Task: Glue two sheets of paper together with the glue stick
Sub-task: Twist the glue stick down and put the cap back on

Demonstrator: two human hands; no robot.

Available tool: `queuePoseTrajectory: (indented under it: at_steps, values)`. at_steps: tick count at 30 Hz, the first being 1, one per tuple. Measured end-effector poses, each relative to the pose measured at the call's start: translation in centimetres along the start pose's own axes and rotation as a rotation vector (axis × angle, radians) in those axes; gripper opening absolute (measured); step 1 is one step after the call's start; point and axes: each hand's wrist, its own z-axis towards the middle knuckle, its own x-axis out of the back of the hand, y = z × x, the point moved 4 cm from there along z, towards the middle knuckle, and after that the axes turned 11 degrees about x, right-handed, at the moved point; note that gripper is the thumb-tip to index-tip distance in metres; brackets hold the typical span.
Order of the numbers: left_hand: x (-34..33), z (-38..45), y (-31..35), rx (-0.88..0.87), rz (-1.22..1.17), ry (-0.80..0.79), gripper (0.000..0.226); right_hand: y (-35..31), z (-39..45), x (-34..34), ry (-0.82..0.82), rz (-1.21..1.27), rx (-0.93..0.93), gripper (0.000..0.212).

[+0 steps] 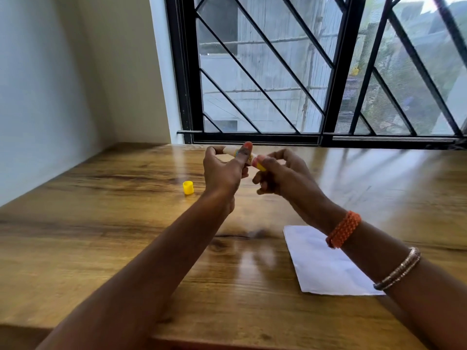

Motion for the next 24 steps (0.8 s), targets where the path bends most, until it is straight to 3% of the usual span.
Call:
queuePoseTrajectory:
  at_steps: [3, 5, 6, 8, 9, 10, 12, 16, 18, 20, 22, 24]
  values:
    - [0.0, 0.1, -0.2, 0.015, 0.007, -0.016, 0.041, 1.0, -0.1, -0.2, 0.081, 0.378, -0.19, 0.013]
    - [0.0, 0.2, -0.2, 0.018, -0.002, -0.017, 0.038, 0.2, -0.3, -0.3, 0.084, 0.245, -0.063, 0.013]
    - [0.0, 0.2, -0.1, 0.02, -0.013, -0.016, 0.037, -0.5, -0.4, -0.2, 0.071, -0.019, 0.142, 0.013]
    - [-0.1, 0.2, -0.1, 0.028, -0.036, -0.021, 0.037, -2.2, -1.2, -0.4, -0.013, -0.795, 0.707, 0.008]
    - [-0.2, 0.1, -0.1, 0.033, -0.044, -0.026, 0.038, -2.4, -1.6, -0.8, -0.056, -1.099, 0.901, 0.01]
    - [-0.2, 0.1, -0.1, 0.035, -0.046, -0.029, 0.039, -2.4, -1.8, -0.8, -0.079, -1.239, 0.979, 0.013]
    - [-0.2, 0.1, -0.1, 0.041, -0.041, -0.035, 0.041, -2.5, -1.6, -0.3, -0.039, -1.123, 0.874, 0.013]
    - [-0.2, 0.1, 0.1, 0.012, -0.03, -0.064, 0.045, -1.9, 0.0, 1.2, 0.164, -0.44, 0.343, 0.017]
    - [-0.4, -0.1, 0.3, -0.043, 0.005, -0.111, 0.038, -0.6, 0.3, 0.9, 0.09, -0.035, 0.016, 0.008]
    - [-0.6, -0.3, 0.5, -0.095, 0.023, -0.193, 0.027, 0.2, 0.1, 0.3, -0.017, 0.216, -0.175, 0.013]
    - [-0.8, -0.5, 0.5, -0.126, 0.011, -0.256, 0.024, 0.4, 0.0, 0.1, -0.012, 0.3, -0.176, 0.013]
    - [-1.0, -0.6, 0.4, -0.128, -0.04, -0.281, 0.026, -0.2, -0.1, 0.0, 0.04, 0.136, -0.004, 0.014]
